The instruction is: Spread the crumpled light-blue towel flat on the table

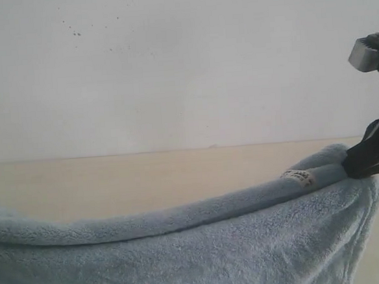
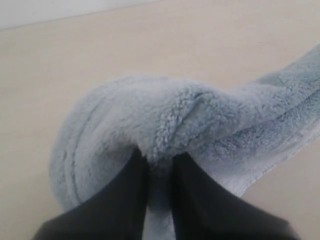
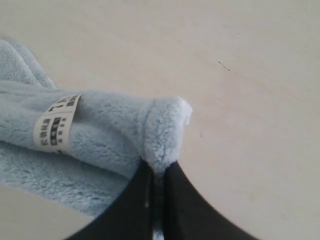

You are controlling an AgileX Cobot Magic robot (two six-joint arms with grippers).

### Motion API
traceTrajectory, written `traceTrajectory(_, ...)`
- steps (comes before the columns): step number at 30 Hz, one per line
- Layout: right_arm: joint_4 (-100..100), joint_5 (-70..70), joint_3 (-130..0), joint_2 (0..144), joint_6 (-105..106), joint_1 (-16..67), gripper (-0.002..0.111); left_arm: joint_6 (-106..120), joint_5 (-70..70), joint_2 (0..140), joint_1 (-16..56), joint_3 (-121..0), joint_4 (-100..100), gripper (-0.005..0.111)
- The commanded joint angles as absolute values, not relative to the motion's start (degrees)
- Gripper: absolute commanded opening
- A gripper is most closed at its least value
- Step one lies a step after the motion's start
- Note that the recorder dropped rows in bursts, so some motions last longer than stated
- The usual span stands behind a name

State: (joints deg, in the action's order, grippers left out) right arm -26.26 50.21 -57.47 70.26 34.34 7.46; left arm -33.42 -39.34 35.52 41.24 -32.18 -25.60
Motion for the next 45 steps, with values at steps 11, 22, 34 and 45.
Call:
traceTrajectory(11,-17.3,46.9,-57.3,67.8,27.7,6.8,0.000,-33.8,-46.8,35.3,41.2,-32.0,-30.1,0.077)
traceTrajectory(22,-9.5,34.8,-57.4,59.2,19.3,6.8,0.000,-27.9,-47.4,35.3,41.2,-31.3,-25.4,0.076)
traceTrajectory(34,-13.7,38.8,-60.2,57.8,20.1,8.6,0.000,-9.4,-30.6,50.5,41.2,-25.9,-4.5,0.066)
traceTrajectory(45,-13.8,38.8,-60.2,57.8,20.2,8.6,0.000,-44.7,-30.2,73.9,37.6,-26.5,-36.3,0.066)
